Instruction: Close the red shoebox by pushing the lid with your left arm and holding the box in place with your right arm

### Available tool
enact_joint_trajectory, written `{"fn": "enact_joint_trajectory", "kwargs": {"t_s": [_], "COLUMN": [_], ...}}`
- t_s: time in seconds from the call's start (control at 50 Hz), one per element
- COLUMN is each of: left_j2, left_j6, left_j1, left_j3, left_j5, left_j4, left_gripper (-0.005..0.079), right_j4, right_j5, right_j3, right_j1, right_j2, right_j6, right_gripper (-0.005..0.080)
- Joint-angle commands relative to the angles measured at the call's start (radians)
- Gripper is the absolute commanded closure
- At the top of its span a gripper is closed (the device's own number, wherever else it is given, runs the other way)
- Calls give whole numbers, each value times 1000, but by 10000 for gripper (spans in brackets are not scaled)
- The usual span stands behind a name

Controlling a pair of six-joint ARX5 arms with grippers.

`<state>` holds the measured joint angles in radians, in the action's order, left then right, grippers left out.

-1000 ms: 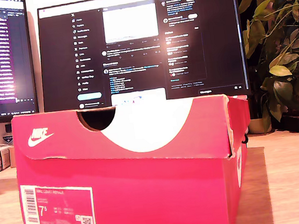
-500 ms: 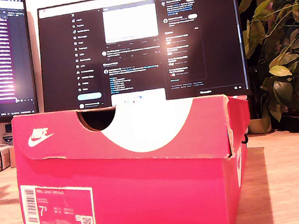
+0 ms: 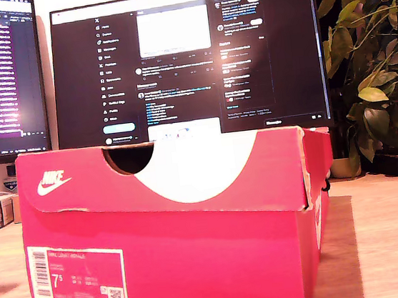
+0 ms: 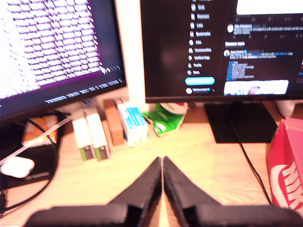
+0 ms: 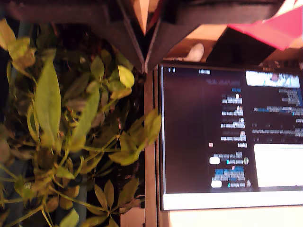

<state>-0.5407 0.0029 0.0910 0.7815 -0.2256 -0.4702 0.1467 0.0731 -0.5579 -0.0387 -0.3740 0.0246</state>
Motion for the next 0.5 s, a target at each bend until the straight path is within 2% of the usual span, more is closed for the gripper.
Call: {"fn": "enact_joint_trajectory", "kwargs": {"t_s": [0.0, 0.2, 0.48], "left_j2": [35, 138, 202], "left_j6": [-4, -31, -79], "left_j1": [-11, -22, -21], "left_j3": [-40, -121, -240], "left_j5": [2, 47, 48], "left_j4": [16, 27, 91], "left_gripper": [761, 761, 761], "right_j4": [1, 20, -27], "right_j5": [6, -13, -13], "right_j3": [41, 100, 197], "right_j1": [-3, -4, -3], "right_j2": [23, 109, 224], "right_j6": [0, -29, -85], "right_gripper": [764, 764, 764]}}
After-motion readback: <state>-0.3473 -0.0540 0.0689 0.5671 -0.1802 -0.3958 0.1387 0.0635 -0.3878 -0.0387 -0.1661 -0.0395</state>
